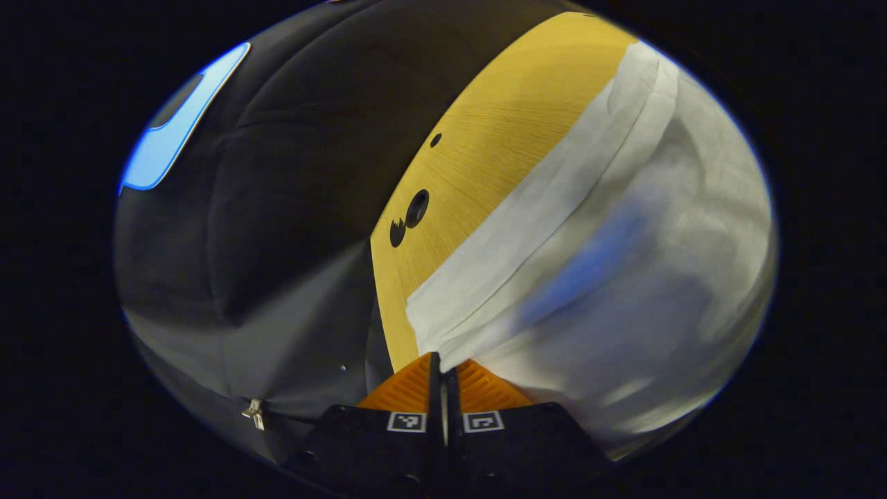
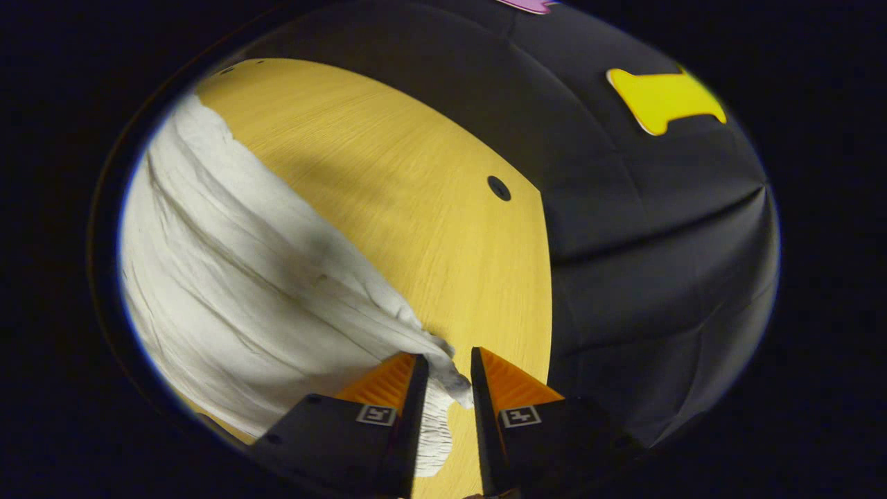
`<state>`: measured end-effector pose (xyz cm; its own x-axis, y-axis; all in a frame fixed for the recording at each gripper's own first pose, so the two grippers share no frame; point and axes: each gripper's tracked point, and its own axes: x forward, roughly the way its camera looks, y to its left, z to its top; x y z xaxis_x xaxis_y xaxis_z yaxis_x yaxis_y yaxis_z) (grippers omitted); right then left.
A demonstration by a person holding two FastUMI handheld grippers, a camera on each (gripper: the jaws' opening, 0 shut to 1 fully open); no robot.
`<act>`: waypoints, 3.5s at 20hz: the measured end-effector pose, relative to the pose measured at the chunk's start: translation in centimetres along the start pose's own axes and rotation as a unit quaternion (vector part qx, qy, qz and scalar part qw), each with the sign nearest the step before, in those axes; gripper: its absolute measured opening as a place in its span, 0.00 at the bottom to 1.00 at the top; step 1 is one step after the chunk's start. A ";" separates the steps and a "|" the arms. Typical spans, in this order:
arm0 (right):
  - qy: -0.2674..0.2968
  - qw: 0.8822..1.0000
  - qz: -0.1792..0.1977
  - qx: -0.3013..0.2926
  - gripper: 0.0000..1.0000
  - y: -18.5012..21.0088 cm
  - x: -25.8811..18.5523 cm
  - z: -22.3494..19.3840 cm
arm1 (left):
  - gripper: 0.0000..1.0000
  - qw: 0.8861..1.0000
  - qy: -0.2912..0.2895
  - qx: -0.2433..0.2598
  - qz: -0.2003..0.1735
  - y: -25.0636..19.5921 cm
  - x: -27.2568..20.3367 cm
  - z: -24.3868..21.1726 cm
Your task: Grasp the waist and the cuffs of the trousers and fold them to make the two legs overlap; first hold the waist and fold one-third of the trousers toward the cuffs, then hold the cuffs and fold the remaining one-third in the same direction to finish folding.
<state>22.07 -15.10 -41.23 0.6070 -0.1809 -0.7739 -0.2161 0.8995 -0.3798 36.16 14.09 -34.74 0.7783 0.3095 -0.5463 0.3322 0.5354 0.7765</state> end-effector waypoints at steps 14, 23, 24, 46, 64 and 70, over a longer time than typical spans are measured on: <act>0.020 0.841 0.070 0.535 0.80 2.4 -10.4 -6.5 | 0.70 0.980 0.006 -0.180 -0.081 1.4 -15.1 -4.3; 0.015 0.614 0.087 0.784 0.80 4.9 -4.8 -7.5 | 0.70 0.938 0.048 -0.298 -0.170 -3.5 -21.8 -5.2; -0.004 0.581 0.086 0.809 0.79 4.4 -4.2 -6.7 | 0.70 0.932 0.037 -0.319 -0.168 -3.5 -22.3 -4.7; -0.038 0.597 0.111 0.793 0.14 5.5 -2.3 -7.0 | 0.72 0.659 0.070 -0.732 -0.156 -10.4 -20.9 -3.4; -0.062 0.629 0.126 0.765 0.14 5.5 -2.0 -6.4 | 0.38 0.567 0.083 -0.803 -0.165 -6.1 -8.7 -0.9; -0.122 0.628 0.128 0.758 0.14 3.8 -4.8 -5.3 | 0.06 0.455 0.046 -0.868 -0.196 -5.6 -8.3 0.1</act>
<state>14.30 -12.89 -41.62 0.8402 -0.0534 -0.5396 0.5329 0.2655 0.8034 27.91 8.44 -34.51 0.7881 -0.0879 -0.6092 -0.5473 0.3528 -0.7590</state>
